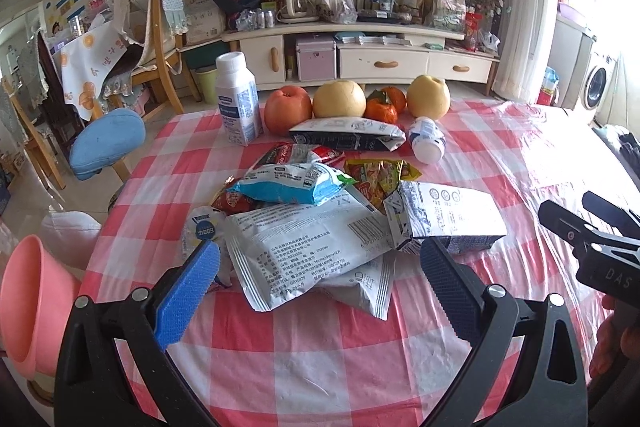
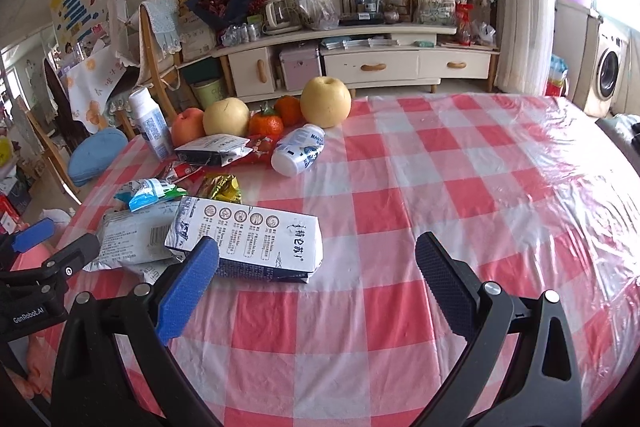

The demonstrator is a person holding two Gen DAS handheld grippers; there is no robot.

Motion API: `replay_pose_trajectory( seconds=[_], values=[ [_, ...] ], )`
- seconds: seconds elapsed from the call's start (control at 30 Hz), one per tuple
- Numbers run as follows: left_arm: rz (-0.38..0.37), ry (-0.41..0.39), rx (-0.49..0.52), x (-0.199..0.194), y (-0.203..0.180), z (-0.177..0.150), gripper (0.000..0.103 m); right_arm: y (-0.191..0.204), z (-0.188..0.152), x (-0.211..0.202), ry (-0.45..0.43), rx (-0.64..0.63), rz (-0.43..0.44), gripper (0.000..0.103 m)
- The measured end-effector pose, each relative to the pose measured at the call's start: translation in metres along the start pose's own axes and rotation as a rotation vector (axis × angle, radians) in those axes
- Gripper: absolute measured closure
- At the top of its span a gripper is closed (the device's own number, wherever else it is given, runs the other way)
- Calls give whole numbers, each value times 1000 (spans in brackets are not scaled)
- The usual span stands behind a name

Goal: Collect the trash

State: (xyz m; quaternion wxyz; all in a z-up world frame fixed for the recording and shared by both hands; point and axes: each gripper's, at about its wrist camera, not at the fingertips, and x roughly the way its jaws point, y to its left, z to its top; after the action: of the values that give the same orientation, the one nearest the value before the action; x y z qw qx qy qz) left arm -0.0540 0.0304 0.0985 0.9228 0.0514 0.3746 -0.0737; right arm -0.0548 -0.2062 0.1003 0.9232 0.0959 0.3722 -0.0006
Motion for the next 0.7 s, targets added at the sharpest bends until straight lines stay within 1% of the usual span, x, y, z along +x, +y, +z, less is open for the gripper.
replay_pose_trajectory(
  seconds=[0.1, 0.17, 0.3, 0.47, 0.57, 0.7],
  values=[
    [5, 25, 15, 8, 1, 0, 4, -1, -2, 11, 45, 27, 83, 4],
    [17, 20, 16, 9, 6, 5, 4, 3, -3, 19, 82, 4, 117, 4],
    [-6, 33, -34, 13, 24, 16, 4, 10, -5, 27, 112, -24, 158, 4],
    [9, 55, -112, 17, 46, 20, 4, 21, -10, 34, 159, -41, 239, 4],
    [42, 69, -105, 19, 53, 22, 4, 33, -13, 37, 184, -64, 298, 4],
    [72, 75, -154, 16, 73, 26, 4, 53, -17, 41, 204, -99, 374, 4]
  ],
)
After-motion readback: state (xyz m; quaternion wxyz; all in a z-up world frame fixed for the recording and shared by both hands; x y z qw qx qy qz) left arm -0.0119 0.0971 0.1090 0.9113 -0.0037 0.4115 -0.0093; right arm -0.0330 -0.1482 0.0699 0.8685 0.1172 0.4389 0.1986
